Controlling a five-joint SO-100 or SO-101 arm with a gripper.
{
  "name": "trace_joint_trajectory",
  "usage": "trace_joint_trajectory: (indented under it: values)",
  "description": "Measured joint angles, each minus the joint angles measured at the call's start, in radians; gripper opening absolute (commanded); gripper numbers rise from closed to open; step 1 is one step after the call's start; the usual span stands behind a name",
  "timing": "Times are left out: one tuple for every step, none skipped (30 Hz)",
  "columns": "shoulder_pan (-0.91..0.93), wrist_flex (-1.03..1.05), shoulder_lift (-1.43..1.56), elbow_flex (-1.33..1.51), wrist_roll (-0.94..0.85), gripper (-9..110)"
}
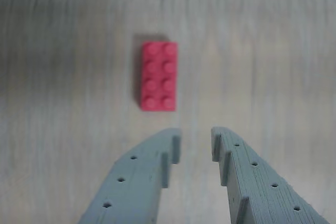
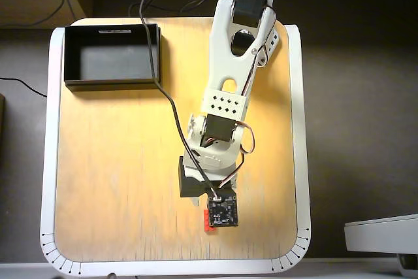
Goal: Grasp a lego block and put it in the bin.
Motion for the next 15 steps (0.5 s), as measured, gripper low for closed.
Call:
trace_joint_trajectory:
  values:
    - [0.006, 0.000, -0.003, -0.002, 0.000, 12]
    - [0.011, 0.000, -0.006, -0.003, 0.000, 14]
    - [0.015, 0.000, -0.011, -0.005, 0.000, 15]
    - [0.020, 0.000, -0.017, -0.005, 0.000, 16]
    - [0.025, 0.000, -0.026, -0.005, 0.000, 16]
    - [0.029, 0.000, -0.035, -0.005, 0.003, 16]
    - [0.034, 0.000, -0.044, -0.005, 0.009, 18]
    - [0.037, 0.000, -0.054, -0.005, 0.014, 19]
    - [0.040, 0.000, -0.064, -0.005, 0.017, 19]
    - [0.043, 0.000, -0.075, -0.005, 0.020, 20]
    - [0.046, 0.000, -0.086, -0.005, 0.023, 22]
    - [0.048, 0.000, -0.097, -0.005, 0.025, 23]
    - [0.051, 0.000, -0.110, -0.011, 0.025, 25]
    - [0.052, 0.000, -0.129, -0.023, 0.020, 25]
    - [0.052, 0.000, -0.146, -0.040, 0.014, 25]
